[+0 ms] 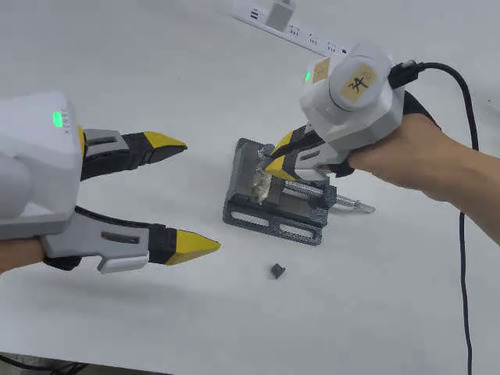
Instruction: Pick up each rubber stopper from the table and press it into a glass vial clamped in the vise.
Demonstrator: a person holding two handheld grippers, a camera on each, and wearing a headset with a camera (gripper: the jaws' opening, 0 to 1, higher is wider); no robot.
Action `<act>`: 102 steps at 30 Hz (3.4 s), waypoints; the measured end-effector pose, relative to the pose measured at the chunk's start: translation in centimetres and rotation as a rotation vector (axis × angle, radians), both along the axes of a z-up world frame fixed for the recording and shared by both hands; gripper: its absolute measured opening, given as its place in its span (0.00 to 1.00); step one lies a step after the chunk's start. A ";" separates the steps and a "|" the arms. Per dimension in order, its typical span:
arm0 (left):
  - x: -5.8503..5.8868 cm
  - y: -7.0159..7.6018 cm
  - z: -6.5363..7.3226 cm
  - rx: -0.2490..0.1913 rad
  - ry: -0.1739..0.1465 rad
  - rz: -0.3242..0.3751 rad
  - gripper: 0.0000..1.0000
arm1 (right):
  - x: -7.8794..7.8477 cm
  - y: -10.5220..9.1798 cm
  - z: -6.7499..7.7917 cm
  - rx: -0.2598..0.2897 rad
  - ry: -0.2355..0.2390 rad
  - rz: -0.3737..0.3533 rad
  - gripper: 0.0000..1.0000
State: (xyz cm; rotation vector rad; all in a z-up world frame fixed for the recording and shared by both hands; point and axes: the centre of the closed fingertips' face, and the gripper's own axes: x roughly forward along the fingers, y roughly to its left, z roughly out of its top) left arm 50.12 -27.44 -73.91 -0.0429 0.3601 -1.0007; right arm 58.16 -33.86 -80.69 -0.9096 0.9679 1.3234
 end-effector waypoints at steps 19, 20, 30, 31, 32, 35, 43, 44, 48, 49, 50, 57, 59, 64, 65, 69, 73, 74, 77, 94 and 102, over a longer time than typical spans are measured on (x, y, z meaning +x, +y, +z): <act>0.6 -0.2 0.1 -0.021 -0.002 0.010 0.67 | 0.0 0.0 -0.4 -0.058 -0.062 0.026 0.04; 0.6 -0.2 0.2 -0.022 -0.002 0.010 0.67 | 0.0 0.1 -0.4 -0.063 -0.064 0.028 0.04; 0.5 -0.7 0.4 -0.018 -0.005 -0.003 0.66 | 0.1 -0.2 -0.4 -0.077 -0.094 0.072 0.06; 0.4 -0.7 0.5 -0.016 -0.006 -0.003 0.66 | 0.1 -0.2 -0.4 -0.075 -0.095 0.075 0.06; 0.4 -0.7 0.5 -0.014 -0.005 -0.002 0.66 | 0.1 -0.2 -0.3 -0.070 -0.099 0.082 0.06; 0.2 -0.4 0.4 -0.014 -0.002 0.004 0.66 | 0.1 -0.3 -0.4 -0.065 -0.108 0.082 0.07; 0.2 0.0 0.2 -0.011 0.002 0.010 0.66 | 0.1 -0.2 -0.3 -0.047 -0.100 0.064 0.08; 0.2 0.0 0.2 -0.011 0.002 0.010 0.66 | 0.1 -0.2 -0.3 -0.046 -0.100 0.062 0.08; 0.3 -0.2 0.4 -0.017 -0.001 0.009 0.66 | 0.1 -0.2 -0.3 -0.036 -0.098 0.048 0.08; 0.3 -0.2 0.4 -0.017 -0.001 0.009 0.66 | 0.1 -0.2 -0.3 -0.034 -0.097 0.046 0.08; 0.3 -0.3 0.4 -0.017 0.001 0.008 0.66 | 0.1 -0.2 -0.3 -0.031 -0.094 0.040 0.09; 0.1 -0.3 0.3 -0.016 0.005 0.005 0.65 | 0.1 -0.3 -0.3 -0.015 -0.087 0.018 0.10; 0.1 -0.3 0.3 -0.020 0.006 0.006 0.65 | 0.1 -0.3 -0.3 -0.010 -0.089 0.014 0.10; 0.2 -0.3 0.3 -0.019 0.007 0.007 0.65 | 0.3 -0.5 -0.2 0.000 -0.089 -0.004 0.10; 0.2 -0.3 0.3 -0.018 0.006 0.005 0.65 | 0.3 -0.6 -0.1 0.001 -0.086 -0.008 0.10; 0.2 -0.4 0.3 -0.019 0.007 0.005 0.65 | 0.5 -0.7 0.7 0.034 -0.075 -0.040 0.10; 0.2 -0.5 0.4 -0.022 0.005 0.003 0.65 | 0.6 -0.7 1.4 0.060 -0.066 -0.064 0.07; 0.2 -0.5 0.4 -0.021 0.004 0.003 0.65 | 0.6 -0.7 1.6 0.062 -0.067 -0.066 0.06; 0.2 -0.5 0.4 -0.022 0.005 0.003 0.64 | 0.7 -0.6 1.5 0.075 -0.053 -0.069 0.03; 0.2 -0.4 0.4 -0.023 0.007 0.001 0.64 | 0.2 0.0 0.6 0.066 -0.005 -0.043 0.00; 0.2 -0.4 0.4 -0.028 0.008 0.004 0.64 | 0.0 0.0 0.3 0.057 0.002 -0.030 0.00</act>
